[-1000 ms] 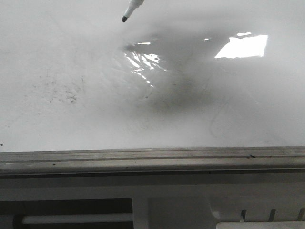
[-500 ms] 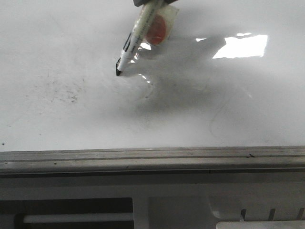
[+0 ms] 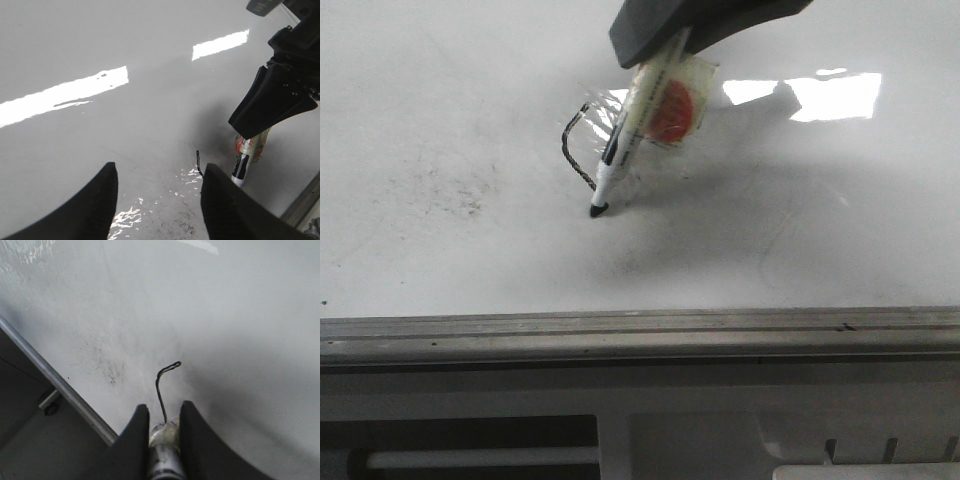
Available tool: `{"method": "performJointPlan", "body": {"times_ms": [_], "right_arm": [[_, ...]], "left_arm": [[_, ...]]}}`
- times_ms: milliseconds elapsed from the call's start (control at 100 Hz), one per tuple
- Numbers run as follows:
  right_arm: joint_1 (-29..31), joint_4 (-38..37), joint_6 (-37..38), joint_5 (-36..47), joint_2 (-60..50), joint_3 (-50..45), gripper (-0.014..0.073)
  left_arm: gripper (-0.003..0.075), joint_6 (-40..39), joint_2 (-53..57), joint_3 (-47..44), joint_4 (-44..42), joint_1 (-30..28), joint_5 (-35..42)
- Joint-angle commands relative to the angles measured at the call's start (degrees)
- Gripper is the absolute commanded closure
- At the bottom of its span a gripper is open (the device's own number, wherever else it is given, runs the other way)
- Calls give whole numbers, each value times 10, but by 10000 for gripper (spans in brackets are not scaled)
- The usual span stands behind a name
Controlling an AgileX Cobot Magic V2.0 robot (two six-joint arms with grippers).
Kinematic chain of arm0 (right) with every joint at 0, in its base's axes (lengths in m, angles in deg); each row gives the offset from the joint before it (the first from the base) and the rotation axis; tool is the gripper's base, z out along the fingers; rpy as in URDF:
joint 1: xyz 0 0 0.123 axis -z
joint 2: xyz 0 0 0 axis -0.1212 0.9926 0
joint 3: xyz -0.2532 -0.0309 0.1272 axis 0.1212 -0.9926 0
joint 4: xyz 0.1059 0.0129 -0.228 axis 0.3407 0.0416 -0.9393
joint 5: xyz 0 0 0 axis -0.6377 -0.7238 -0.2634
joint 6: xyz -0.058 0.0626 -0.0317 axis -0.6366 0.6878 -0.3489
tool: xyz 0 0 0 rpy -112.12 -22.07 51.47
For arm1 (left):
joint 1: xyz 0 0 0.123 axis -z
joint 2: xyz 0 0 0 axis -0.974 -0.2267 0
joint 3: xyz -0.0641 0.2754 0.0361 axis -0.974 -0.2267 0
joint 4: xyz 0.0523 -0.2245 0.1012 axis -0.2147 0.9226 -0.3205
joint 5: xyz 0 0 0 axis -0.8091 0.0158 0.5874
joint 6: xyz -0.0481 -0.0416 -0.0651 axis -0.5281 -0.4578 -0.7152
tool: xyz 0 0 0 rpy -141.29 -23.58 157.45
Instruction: Write number 8 on whiteboard
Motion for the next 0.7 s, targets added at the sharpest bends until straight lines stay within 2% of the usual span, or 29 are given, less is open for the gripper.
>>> {"method": "performJointPlan", "body": {"times_ms": [0,130,450,690], "right_arm": [[-3,-15,-10,66,-1,16,652],[-1,-15,-10,94,-1,17,652],[33,-19,-10,105,-35,17,652],[30,-20,-10,130,-38,17,652]], "left_arm": [[366,-2,-2,17,8,-1,49],[366,-2,-2,17,8,-1,49],[366,-2,-2,17,8,-1,49],[366,-2,-2,17,8,-1,49]]}}
